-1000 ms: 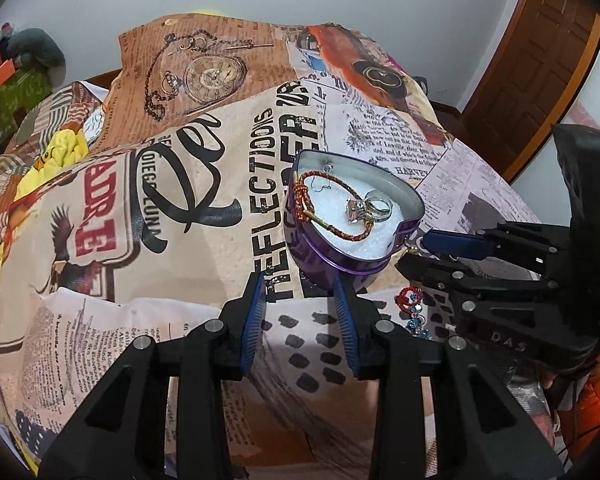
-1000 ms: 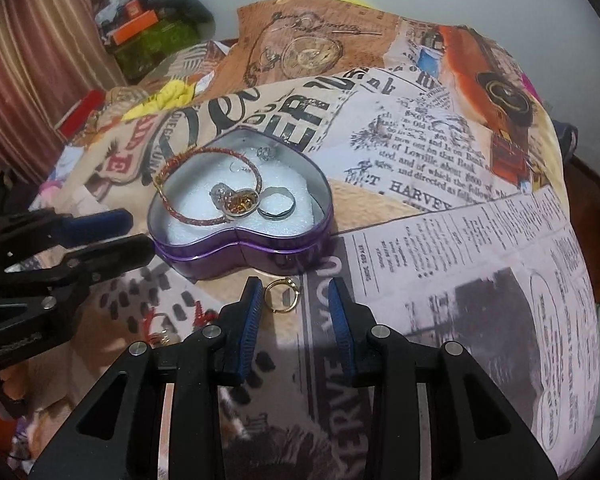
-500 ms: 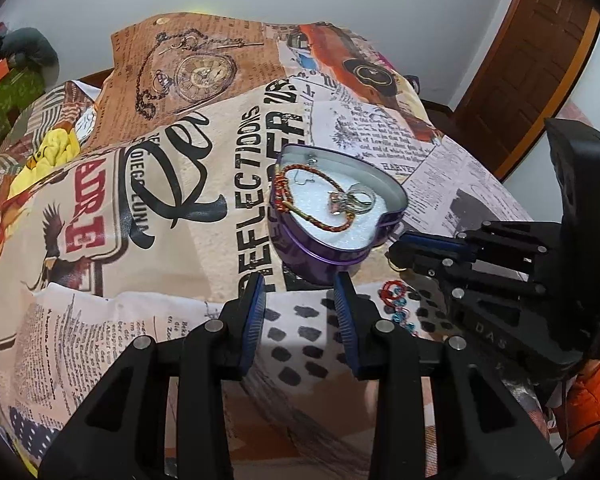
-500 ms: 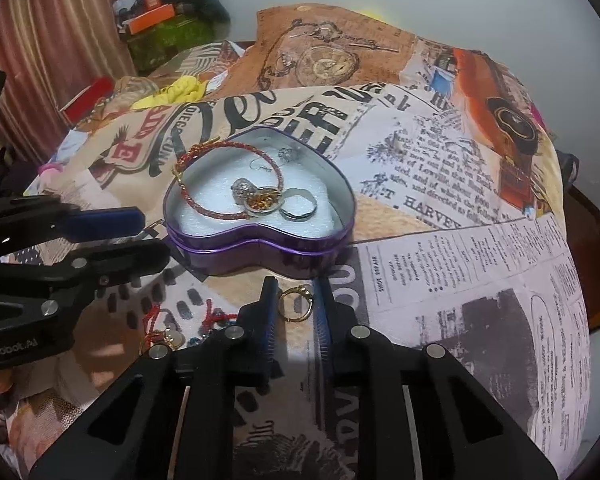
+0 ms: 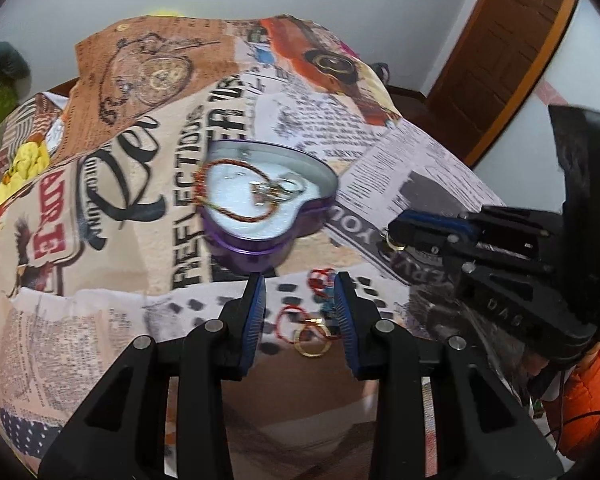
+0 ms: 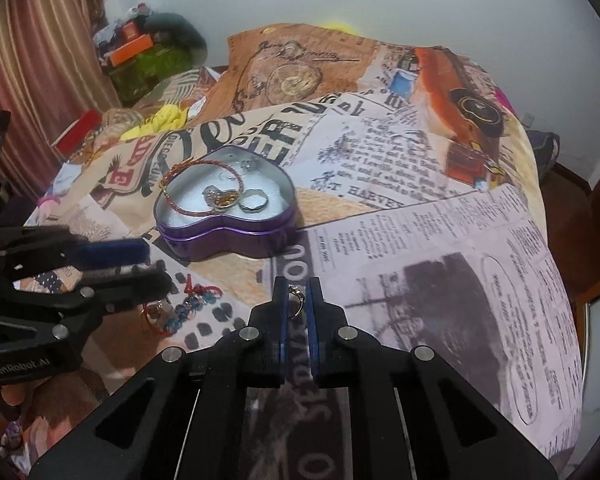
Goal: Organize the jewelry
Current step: 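Carry the gold hoop to the tin with right tool while left tool grasps a ring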
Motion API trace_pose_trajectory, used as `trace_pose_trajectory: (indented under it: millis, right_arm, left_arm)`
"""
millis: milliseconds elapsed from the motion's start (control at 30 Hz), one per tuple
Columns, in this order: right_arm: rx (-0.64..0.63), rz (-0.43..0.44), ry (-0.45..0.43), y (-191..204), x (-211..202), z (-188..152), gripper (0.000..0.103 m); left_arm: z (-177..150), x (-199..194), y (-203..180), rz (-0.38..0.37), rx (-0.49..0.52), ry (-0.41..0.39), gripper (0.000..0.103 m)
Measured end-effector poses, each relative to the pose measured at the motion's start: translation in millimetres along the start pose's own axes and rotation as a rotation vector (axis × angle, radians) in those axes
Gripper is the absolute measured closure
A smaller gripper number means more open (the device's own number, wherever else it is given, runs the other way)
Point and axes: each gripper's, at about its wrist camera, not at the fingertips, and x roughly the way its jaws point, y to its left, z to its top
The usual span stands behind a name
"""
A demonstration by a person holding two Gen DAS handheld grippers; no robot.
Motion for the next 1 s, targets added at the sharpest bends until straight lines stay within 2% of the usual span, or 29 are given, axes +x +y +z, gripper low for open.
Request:
trace_pose_trajectory:
  millis: [200, 333, 400, 433, 467, 600, 667, 1000]
  right_arm:
    - [0.049, -0.008, -0.016, -16, -9, -6, 0.096]
    - [0.068, -0.011, -0.020, -22, -13, -10, 0.096]
    - [0.075, -0.011, -0.020, -24, -13, -12, 0.096]
    - [0.079, -0.009, -0.020, -25, -14, -12, 0.096]
    - [0.082, -0.007, -0.019, -24, -13, -12, 0.096]
    - [0.085, 0.000, -0.021, -22, -15, -12, 0.096]
    - [0.081, 0.002, -0.024, -19, -17, -12, 0.095]
    - [0.058, -0.004, -0.084, -3, -42, -1, 0.095]
  left_arm:
    - [1, 18, -10, -0.004, 0.025, 0.035, 0.069]
    - [2, 22, -10, -0.002, 0.027, 0.026, 0.069]
    - [3, 23, -11, 0.000, 0.030, 0.020, 0.079]
    - [3, 24, -12, 0.002, 0.039, 0.023, 0.089]
    - [3, 24, -13, 0.006, 0.044, 0.021, 0.095]
    - [3, 18, -15, 0.021, 0.053, -0.011, 0.097]
    - [4, 11, -14, 0.032, 0.054, -0.036, 0.102]
    - [12, -32, -8, 0.036, 0.032, -0.135, 0.102]
